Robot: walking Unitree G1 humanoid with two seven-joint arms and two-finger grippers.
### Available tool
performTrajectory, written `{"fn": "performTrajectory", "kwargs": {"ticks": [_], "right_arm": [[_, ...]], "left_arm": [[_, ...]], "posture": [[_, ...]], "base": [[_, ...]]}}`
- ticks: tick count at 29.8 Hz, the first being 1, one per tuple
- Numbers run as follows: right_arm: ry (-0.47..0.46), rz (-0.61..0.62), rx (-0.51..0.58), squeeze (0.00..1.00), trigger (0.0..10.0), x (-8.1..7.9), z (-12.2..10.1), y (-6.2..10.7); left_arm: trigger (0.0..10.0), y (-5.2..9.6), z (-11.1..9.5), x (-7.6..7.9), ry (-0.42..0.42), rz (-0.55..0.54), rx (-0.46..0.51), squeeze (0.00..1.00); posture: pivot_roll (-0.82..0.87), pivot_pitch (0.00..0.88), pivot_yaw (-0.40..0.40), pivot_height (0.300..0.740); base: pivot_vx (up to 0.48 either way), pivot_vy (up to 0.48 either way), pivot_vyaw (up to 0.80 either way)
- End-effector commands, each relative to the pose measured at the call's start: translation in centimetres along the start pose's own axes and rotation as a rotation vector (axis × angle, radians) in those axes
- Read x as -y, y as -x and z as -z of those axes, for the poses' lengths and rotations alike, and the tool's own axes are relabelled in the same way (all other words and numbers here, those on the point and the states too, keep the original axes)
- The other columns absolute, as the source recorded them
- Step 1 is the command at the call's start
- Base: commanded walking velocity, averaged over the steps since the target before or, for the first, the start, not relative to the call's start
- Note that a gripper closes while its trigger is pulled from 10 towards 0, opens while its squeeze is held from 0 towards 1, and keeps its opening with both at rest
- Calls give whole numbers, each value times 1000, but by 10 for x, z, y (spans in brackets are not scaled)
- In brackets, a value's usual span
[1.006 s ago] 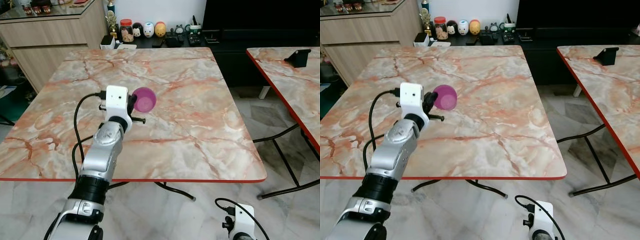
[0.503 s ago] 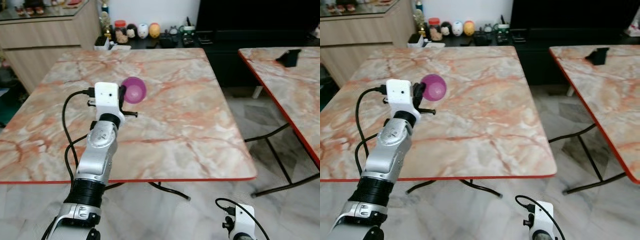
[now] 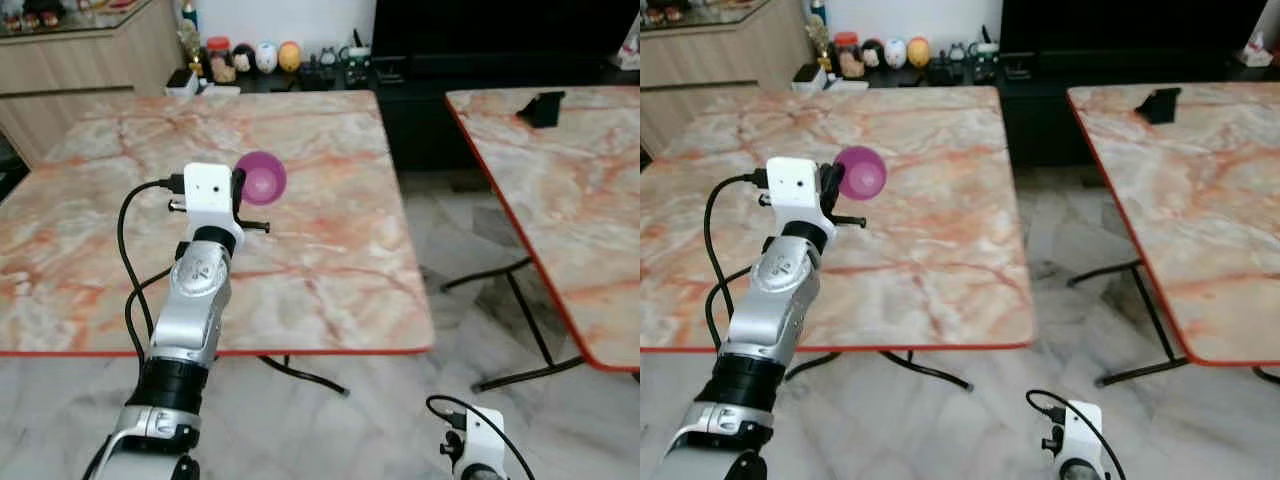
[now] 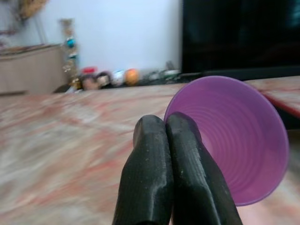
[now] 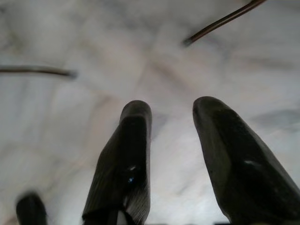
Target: Setting the table
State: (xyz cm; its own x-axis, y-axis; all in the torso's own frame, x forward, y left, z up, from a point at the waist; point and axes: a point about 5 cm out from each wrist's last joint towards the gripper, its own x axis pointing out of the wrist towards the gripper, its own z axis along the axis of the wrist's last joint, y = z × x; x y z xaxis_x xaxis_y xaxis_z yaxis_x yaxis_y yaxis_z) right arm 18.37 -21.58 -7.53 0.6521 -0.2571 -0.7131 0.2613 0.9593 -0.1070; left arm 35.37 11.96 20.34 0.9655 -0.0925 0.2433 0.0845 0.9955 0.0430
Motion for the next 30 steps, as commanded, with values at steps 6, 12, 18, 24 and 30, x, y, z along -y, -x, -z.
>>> {"fn": "performTrajectory", "kwargs": {"ticks": [6,12,18,24,30], "right_arm": [[-12,-9,5,0,10000,-5,0,0],[-10,-11,5,0,10000,-6,-1,0],[-10,-11,7,0,10000,-6,-1,0],[-9,-12,10,0,10000,-6,-1,0],[-10,-15,13,0,10000,-8,-2,0]], "left_arm": [[10000,-3,-11,-9,-8,-24,42,0],[10000,-3,-11,-8,-6,-24,42,0],[10000,-4,-12,-8,-3,-22,44,0],[10000,-4,-12,-8,-3,-20,43,0],[10000,-4,-12,-7,-1,-18,42,0]], "posture": [[23,0,15,740],[23,0,15,740],[22,0,15,740],[23,0,14,740],[23,0,14,740]], "base": [[0,-472,0],[0,-472,0],[0,-472,0],[0,-472,0],[0,-471,0]]}}
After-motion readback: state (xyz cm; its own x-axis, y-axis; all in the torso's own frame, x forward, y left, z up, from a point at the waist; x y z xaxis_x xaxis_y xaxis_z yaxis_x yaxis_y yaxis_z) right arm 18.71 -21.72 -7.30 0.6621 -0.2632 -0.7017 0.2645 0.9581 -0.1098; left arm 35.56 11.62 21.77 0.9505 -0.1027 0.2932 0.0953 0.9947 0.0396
